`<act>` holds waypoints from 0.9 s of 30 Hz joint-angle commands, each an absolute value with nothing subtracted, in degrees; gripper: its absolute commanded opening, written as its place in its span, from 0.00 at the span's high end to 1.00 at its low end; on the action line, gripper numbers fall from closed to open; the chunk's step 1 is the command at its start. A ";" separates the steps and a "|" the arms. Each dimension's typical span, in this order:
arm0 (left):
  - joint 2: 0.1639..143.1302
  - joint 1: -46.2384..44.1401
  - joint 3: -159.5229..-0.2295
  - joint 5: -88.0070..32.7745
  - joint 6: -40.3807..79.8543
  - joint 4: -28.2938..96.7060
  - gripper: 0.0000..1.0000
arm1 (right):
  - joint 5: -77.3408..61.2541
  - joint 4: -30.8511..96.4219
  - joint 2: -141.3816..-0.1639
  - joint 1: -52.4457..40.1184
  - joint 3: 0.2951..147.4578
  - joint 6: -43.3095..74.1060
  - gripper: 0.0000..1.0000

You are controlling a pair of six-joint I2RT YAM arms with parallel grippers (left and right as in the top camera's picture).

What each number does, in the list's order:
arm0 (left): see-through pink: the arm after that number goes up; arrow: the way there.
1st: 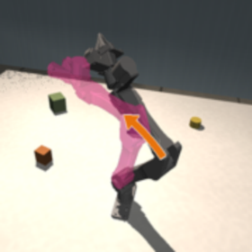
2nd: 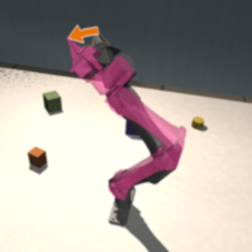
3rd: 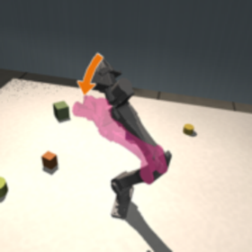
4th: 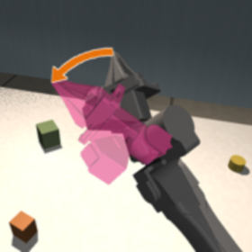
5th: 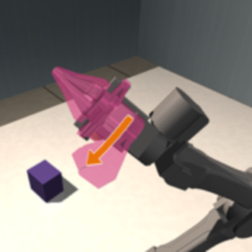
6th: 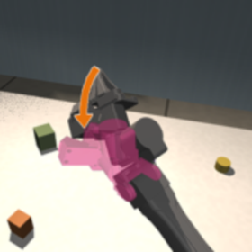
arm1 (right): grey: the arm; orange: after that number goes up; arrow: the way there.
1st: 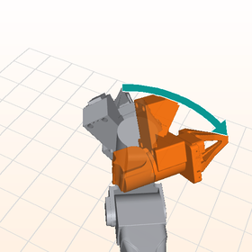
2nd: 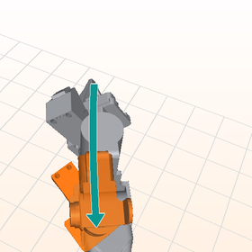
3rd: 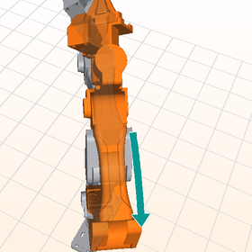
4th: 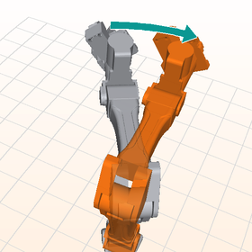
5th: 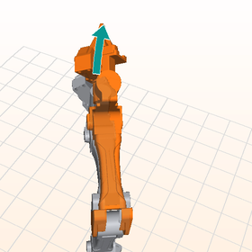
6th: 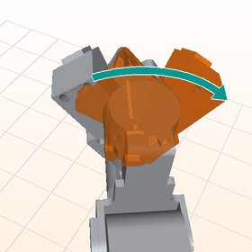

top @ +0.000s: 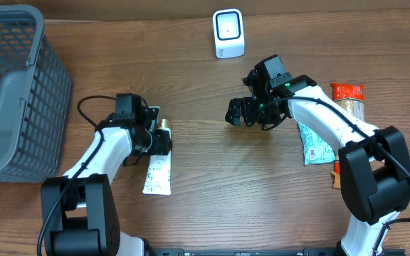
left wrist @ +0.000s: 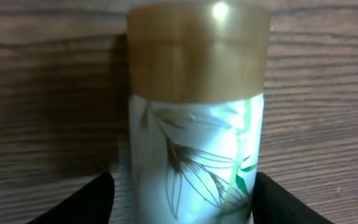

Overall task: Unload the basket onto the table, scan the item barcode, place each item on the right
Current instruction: 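Move the left gripper over the white-and-gold tube and grasp it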

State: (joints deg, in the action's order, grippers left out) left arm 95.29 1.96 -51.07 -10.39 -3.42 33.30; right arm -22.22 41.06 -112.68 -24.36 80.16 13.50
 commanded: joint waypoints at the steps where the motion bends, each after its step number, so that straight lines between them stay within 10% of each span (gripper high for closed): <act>1: 95.35 1.67 -49.15 -11.64 -4.29 32.47 0.41 | -21.87 40.71 -111.24 -23.99 80.84 13.52 0.00; 14: 95.33 1.67 -51.86 -8.27 -3.31 34.00 0.71 | -21.89 40.53 -111.24 -23.99 80.84 13.52 0.00; 27: 95.33 -9.69 -70.39 28.08 5.06 49.12 0.71 | -21.89 40.12 -111.24 -23.99 80.84 13.52 0.00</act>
State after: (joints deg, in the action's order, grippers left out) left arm 95.77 -5.56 -68.18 12.71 0.60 48.62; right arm -22.17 40.49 -112.68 -24.36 80.16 13.47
